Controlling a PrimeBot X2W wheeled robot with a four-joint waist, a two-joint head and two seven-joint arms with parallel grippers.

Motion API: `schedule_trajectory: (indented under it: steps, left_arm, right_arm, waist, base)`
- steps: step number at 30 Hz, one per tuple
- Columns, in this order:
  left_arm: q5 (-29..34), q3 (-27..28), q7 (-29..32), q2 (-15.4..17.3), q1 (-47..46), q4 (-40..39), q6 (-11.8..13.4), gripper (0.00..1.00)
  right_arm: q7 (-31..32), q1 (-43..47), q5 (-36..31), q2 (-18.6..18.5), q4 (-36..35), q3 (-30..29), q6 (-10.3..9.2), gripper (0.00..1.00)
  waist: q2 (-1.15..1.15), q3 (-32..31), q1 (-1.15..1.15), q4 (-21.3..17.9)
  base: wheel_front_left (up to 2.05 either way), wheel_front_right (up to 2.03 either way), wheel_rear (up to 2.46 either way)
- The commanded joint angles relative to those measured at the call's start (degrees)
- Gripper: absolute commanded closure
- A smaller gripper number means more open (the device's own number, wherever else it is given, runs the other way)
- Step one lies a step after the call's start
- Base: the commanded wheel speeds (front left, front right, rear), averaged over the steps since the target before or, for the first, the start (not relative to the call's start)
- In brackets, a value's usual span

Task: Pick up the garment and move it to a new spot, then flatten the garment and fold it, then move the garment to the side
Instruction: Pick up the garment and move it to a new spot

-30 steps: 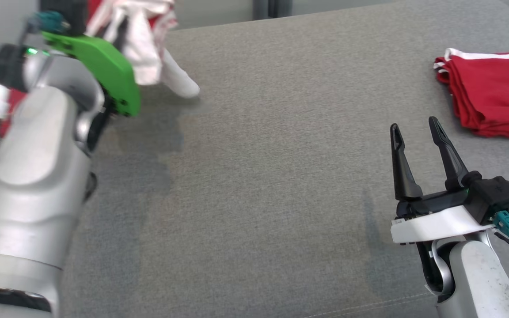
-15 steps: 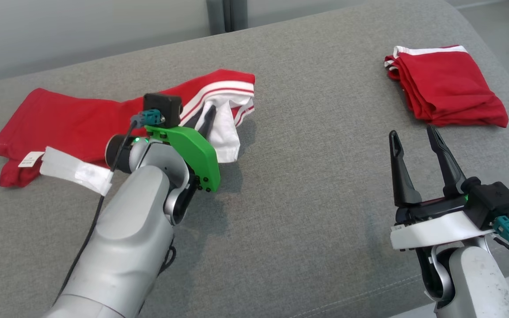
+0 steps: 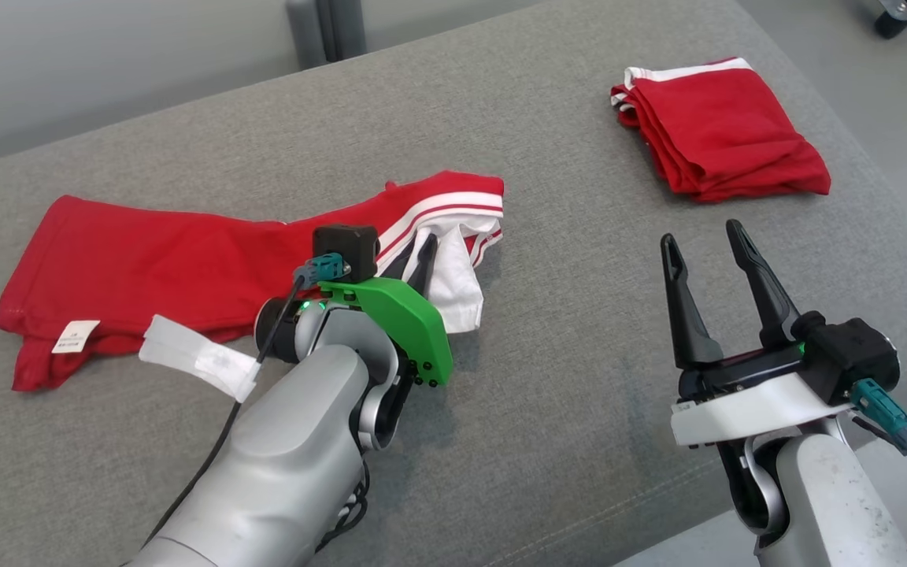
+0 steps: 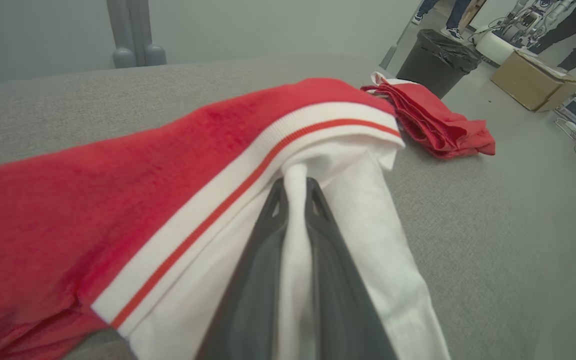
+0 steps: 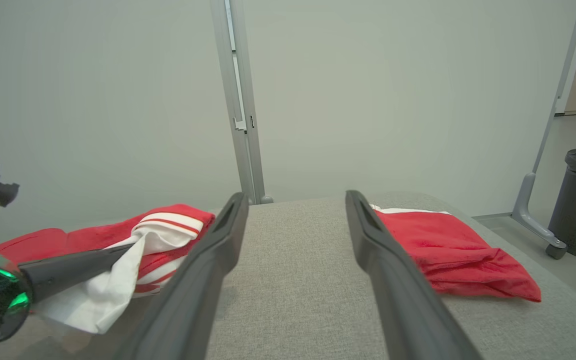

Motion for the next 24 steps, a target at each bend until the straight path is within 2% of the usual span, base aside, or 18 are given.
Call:
schedule_trajectory:
  steps: [1,5,7,8,17,24]
  left_arm:
    - [-0.6,-0.7,-0.5,0.2,-0.6,0.4,0.4,1.00]
    - [-4.1,-4.7,-2.3,0.2,-1.3,2.4,2.4,1.00]
    - [-6.2,-6.3,-3.2,0.1,-1.3,3.0,2.8,0.44]
    - [-7.2,-7.0,-3.6,0.1,-1.2,3.2,2.9,0.01]
    - [-13.8,-12.7,-6.4,0.2,-2.7,2.7,3.3,0.00]
    - [-11.9,-12.6,-7.5,0.2,-4.4,2.9,2.6,0.00]
  right_arm:
    - [-0.2,-0.5,0.3,-0.2,0.2,0.0,0.00,0.00]
    - [-0.2,-1.3,0.5,-0.2,0.7,0.5,-0.01,0.00]
    - [-0.2,-1.3,0.7,-0.2,0.9,0.6,-0.01,0.00]
    - [-0.2,-1.3,0.7,-0.2,1.0,0.6,0.00,0.00]
    - [-0.2,-0.5,0.6,-0.2,1.9,-0.1,0.00,0.00]
    - [-0.2,1.4,0.5,-0.2,3.2,-1.2,0.00,0.00]
  waist:
    - [0.00,1.0,0.00,-1.3]
    - [0.00,1.7,0.00,-2.6]
    - [0.00,1.9,0.00,-3.0]
    - [0.00,1.9,0.00,-3.1]
    - [0.00,1.1,0.00,-2.1]
    - [0.00,-0.7,0.00,1.0]
  base:
    - [0.00,0.00,0.00]
    - [0.00,0.00,0.00]
    - [0.00,0.00,0.00]
    - [0.00,0.00,0.00]
    - [0.00,0.00,0.00]
    - [0.00,0.00,0.00]
